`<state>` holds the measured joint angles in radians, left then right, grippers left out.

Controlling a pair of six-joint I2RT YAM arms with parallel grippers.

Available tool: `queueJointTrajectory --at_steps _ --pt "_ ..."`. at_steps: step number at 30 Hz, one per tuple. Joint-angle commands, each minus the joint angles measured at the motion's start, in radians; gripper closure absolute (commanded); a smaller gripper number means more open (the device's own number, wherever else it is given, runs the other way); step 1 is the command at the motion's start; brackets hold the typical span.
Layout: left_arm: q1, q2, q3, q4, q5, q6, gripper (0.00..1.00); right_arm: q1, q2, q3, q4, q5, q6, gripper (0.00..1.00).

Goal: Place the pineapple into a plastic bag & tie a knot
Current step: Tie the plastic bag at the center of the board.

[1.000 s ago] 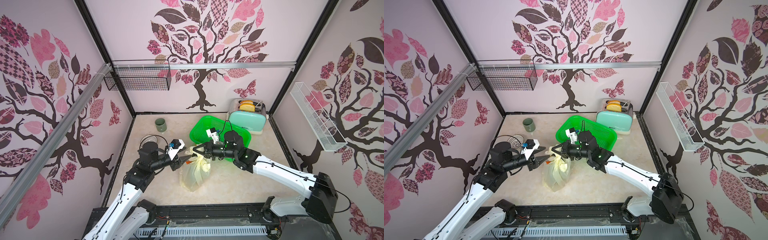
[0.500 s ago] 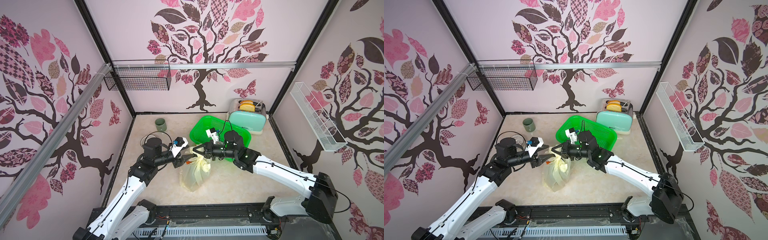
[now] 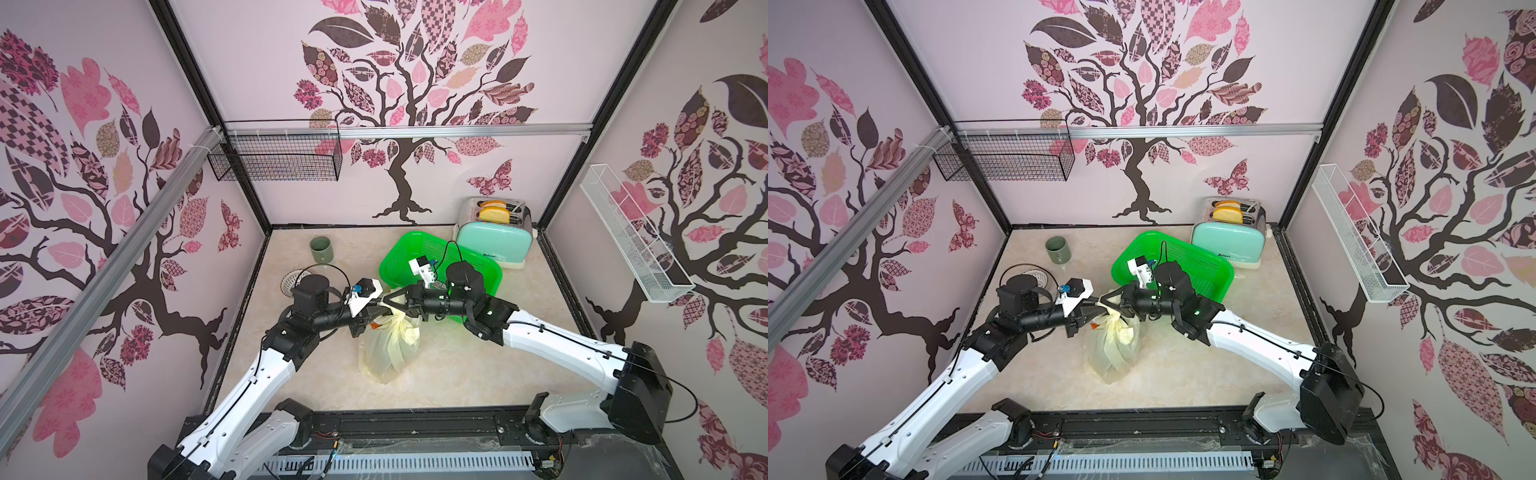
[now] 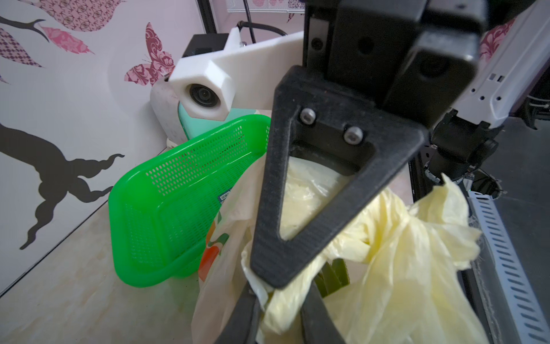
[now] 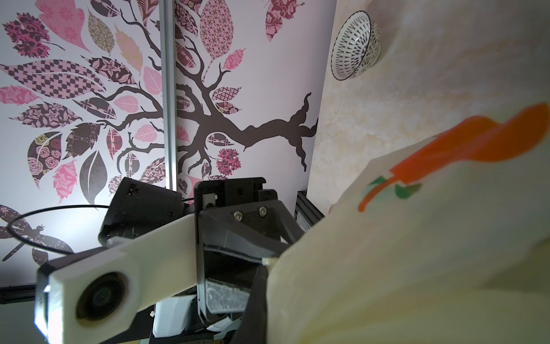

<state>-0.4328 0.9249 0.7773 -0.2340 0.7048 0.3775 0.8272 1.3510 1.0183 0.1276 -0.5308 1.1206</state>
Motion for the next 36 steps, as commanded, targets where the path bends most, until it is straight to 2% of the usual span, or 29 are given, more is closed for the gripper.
queueJointTrajectory --at_steps 1,3,7,15,20,27,30,33,36 --pt "-0.005 -0.017 0.021 -0.017 0.01 0.025 0.9 0.003 -0.015 0.039 0.029 0.01 -0.016 0.92" --pt "-0.005 -0.021 0.022 -0.029 0.007 0.032 0.99 0.003 -0.023 0.039 0.007 0.028 -0.028 0.84" --pt "-0.005 -0.019 0.022 -0.033 0.001 0.031 1.0 0.003 -0.049 0.041 -0.071 0.094 -0.061 0.65" --pt "-0.005 -0.008 0.025 -0.021 -0.013 0.025 1.0 0.003 -0.131 0.069 -0.284 0.213 -0.176 0.46" --pt "-0.006 -0.007 0.027 -0.019 -0.016 0.027 1.0 0.002 -0.209 0.095 -0.462 0.276 -0.33 0.41" --pt "-0.005 -0.008 0.031 -0.024 -0.027 0.026 1.0 0.014 -0.389 -0.004 -0.556 0.212 -0.803 0.32" --pt "-0.005 -0.007 0.034 -0.027 -0.03 0.029 1.0 0.055 -0.377 0.031 -0.655 0.214 -0.965 0.3" --pt "-0.005 -0.005 0.037 -0.031 -0.031 0.029 1.0 0.071 -0.319 0.09 -0.721 0.209 -1.03 0.32" --pt "-0.006 -0.005 0.036 -0.034 -0.033 0.029 1.0 0.074 -0.284 0.096 -0.687 0.176 -1.021 0.34"
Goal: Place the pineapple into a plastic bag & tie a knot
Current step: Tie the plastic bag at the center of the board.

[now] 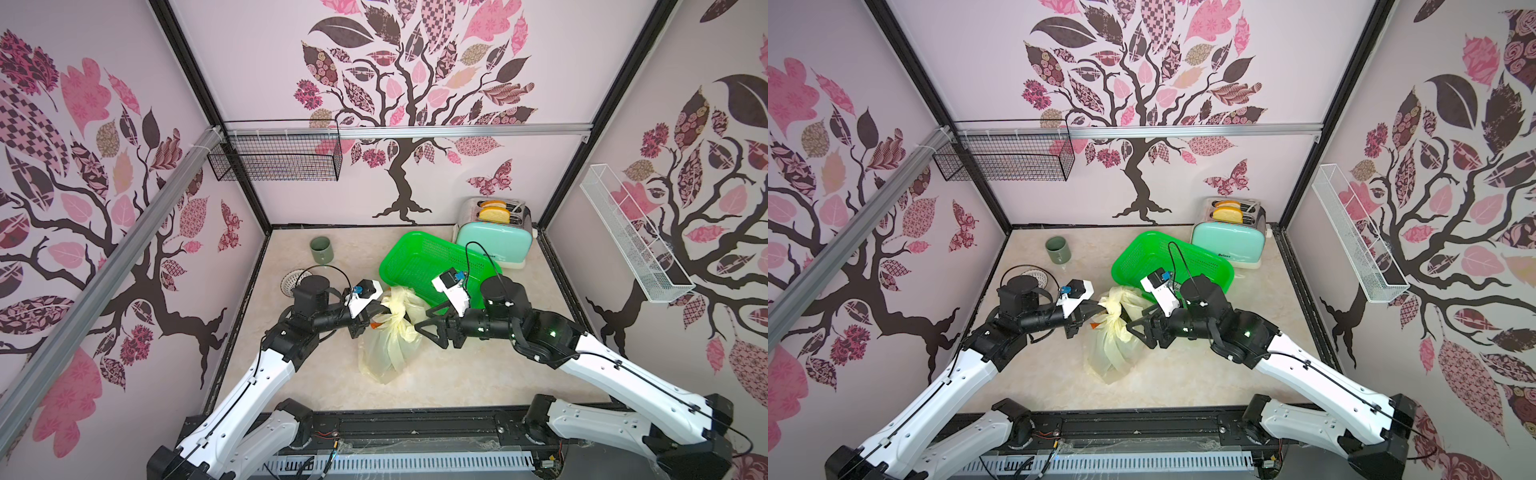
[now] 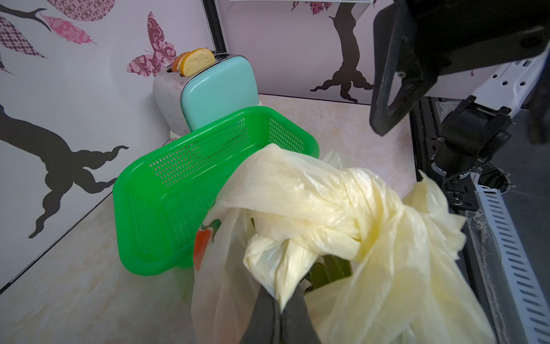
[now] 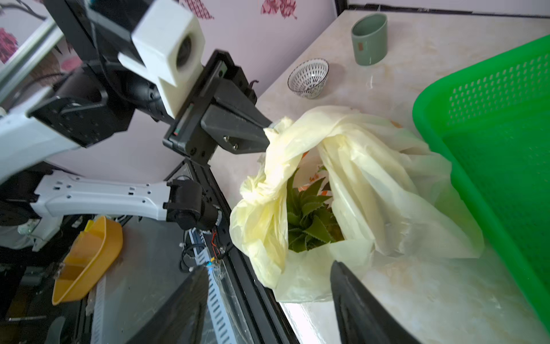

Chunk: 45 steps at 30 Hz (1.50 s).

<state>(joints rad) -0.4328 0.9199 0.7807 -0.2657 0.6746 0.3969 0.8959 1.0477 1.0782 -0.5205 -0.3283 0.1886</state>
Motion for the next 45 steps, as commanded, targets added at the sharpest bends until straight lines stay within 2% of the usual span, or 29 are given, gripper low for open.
queueJointTrajectory --at_steps 1,17,23,29,31,35,38,45 --pt "-0.006 0.002 0.033 -0.005 -0.003 0.011 1.0 0.007 0.028 0.036 -0.021 -0.035 -0.08 0.36" --pt "-0.006 0.016 0.043 -0.003 0.0 0.012 1.0 0.041 0.13 0.037 0.064 -0.064 -0.041 0.44" --pt "-0.006 0.018 0.045 -0.002 -0.001 0.009 1.0 0.043 0.149 0.032 0.097 -0.059 -0.026 0.63" --pt "-0.005 0.01 0.052 -0.006 -0.025 -0.002 1.0 0.044 0.137 0.022 0.076 -0.01 -0.019 0.91" --pt "-0.004 0.001 0.057 -0.008 -0.057 -0.011 1.0 0.044 0.117 0.02 0.054 0.019 -0.016 1.0" --pt "-0.006 -0.014 0.073 -0.02 -0.162 -0.007 1.0 0.044 0.077 0.017 -0.006 0.096 -0.009 1.0" --pt "-0.004 -0.027 0.12 -0.07 -0.245 0.004 1.0 0.044 0.052 0.032 -0.07 0.196 0.011 1.0" --pt "-0.006 -0.05 0.23 -0.264 -0.411 0.071 1.0 0.04 0.005 0.066 -0.166 0.377 0.034 1.0"
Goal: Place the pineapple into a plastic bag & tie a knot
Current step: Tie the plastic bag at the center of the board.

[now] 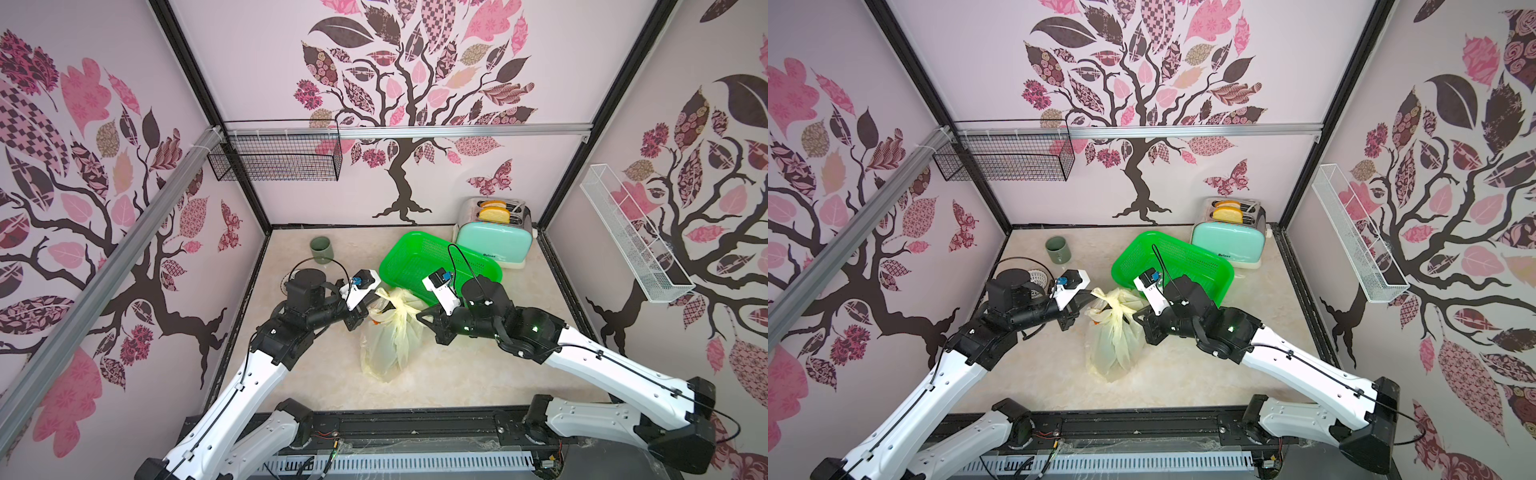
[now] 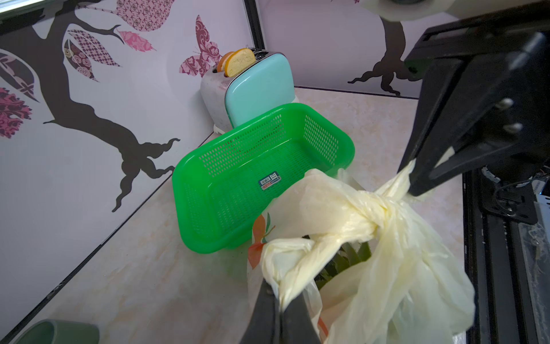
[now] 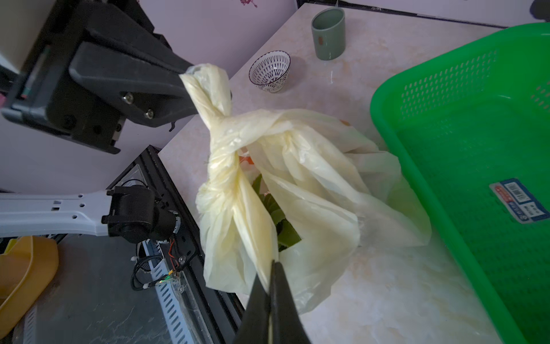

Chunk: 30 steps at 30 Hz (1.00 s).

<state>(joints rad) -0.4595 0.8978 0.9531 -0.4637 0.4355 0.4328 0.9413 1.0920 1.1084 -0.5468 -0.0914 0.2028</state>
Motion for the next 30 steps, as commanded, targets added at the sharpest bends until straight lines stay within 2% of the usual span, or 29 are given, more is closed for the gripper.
queueJointTrajectory --at_steps 1,6,12,16,20,30 --pt "0.021 -0.03 0.062 -0.083 -0.205 0.041 1.0 -0.009 -0.042 0.041 -0.153 0.161 0.019 1.0" --pt "0.023 -0.052 0.05 -0.111 -0.43 0.035 1.0 -0.09 -0.073 0.055 -0.221 0.216 0.034 1.0" --pt "0.024 -0.113 -0.054 -0.027 -0.617 -0.086 1.0 -0.2 -0.109 0.025 -0.286 0.261 0.049 1.0" --pt "0.024 -0.156 -0.139 0.018 -0.696 -0.215 1.0 -0.227 -0.112 -0.006 -0.337 0.341 0.082 1.0" --pt "0.023 -0.198 -0.204 0.027 -0.774 -0.351 1.0 -0.244 -0.138 -0.046 -0.373 0.37 0.135 1.0" --pt "-0.048 -0.274 -0.308 -0.048 -0.835 -0.709 1.0 -0.271 -0.152 -0.159 -0.444 0.46 0.265 1.0"
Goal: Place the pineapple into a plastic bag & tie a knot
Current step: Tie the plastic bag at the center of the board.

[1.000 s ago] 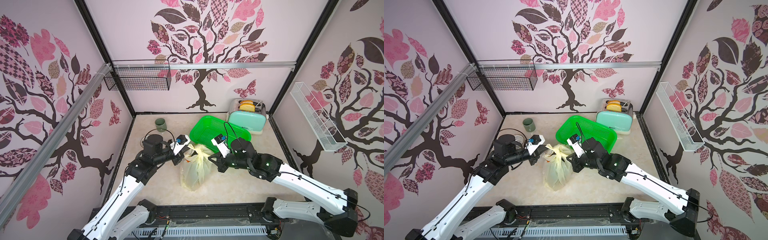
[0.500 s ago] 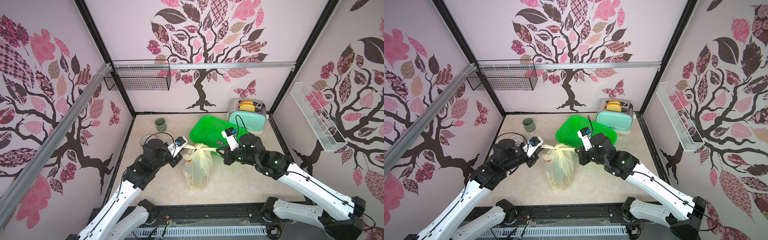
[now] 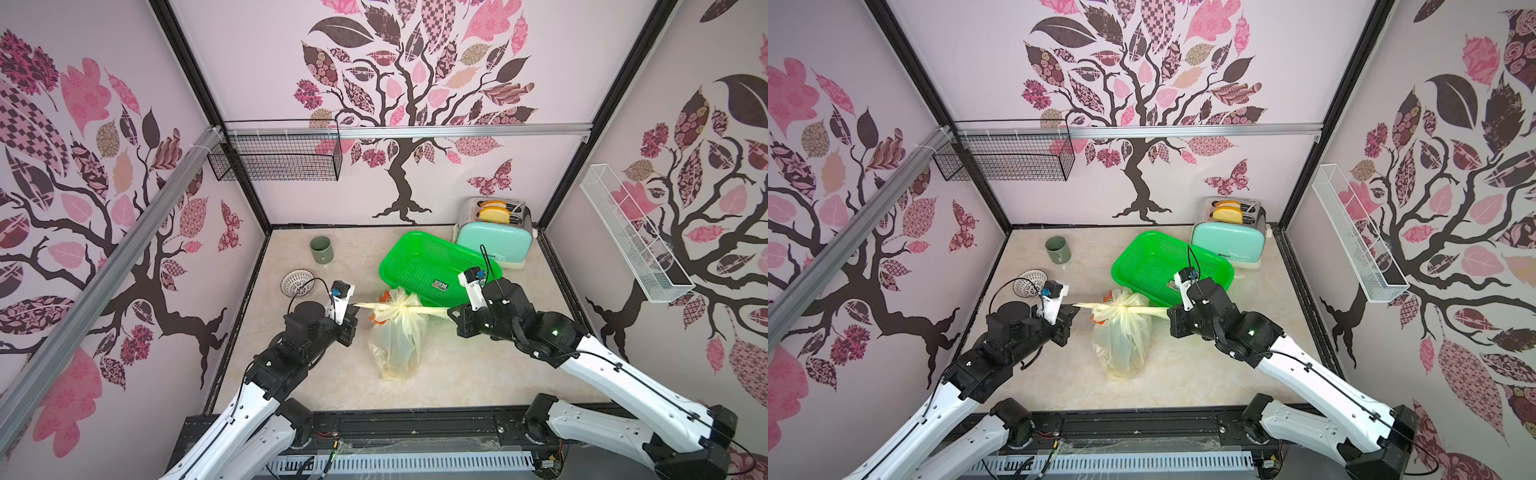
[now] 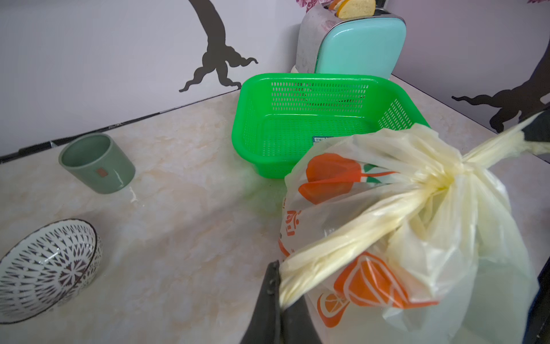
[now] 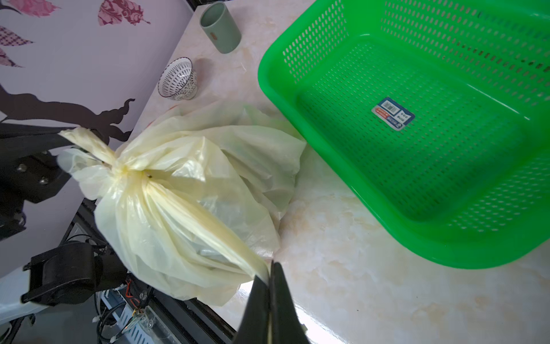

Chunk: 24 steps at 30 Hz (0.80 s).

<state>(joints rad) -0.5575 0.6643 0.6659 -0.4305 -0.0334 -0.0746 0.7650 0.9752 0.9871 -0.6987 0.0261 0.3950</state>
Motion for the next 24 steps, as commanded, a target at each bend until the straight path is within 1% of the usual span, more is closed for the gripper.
queueJointTrajectory --at_steps 1,4,6,9,15,21,24 --pt "0.048 -0.047 -0.031 -0.091 -0.369 -0.24 1.0 -0.108 -0.038 -0.046 -0.296 0.345 0.083 1.0" --pt "0.045 -0.076 -0.068 -0.108 -0.402 -0.337 1.0 -0.168 -0.059 -0.082 -0.292 0.332 0.108 1.0" --pt "0.046 -0.102 -0.095 -0.116 -0.423 -0.381 1.0 -0.211 -0.075 -0.102 -0.288 0.313 0.118 1.0" --pt "0.044 -0.13 -0.133 -0.115 -0.423 -0.436 1.0 -0.25 -0.084 -0.121 -0.283 0.283 0.116 1.0" --pt "0.033 -0.131 -0.169 -0.137 -0.423 -0.493 1.0 -0.263 -0.07 -0.153 -0.278 0.282 0.135 1.0" --pt "0.033 -0.146 -0.201 -0.138 -0.447 -0.523 1.0 -0.29 -0.068 -0.177 -0.275 0.271 0.143 1.0" --pt "0.033 -0.148 -0.201 -0.128 -0.458 -0.519 1.0 -0.292 -0.063 -0.174 -0.272 0.265 0.14 1.0"
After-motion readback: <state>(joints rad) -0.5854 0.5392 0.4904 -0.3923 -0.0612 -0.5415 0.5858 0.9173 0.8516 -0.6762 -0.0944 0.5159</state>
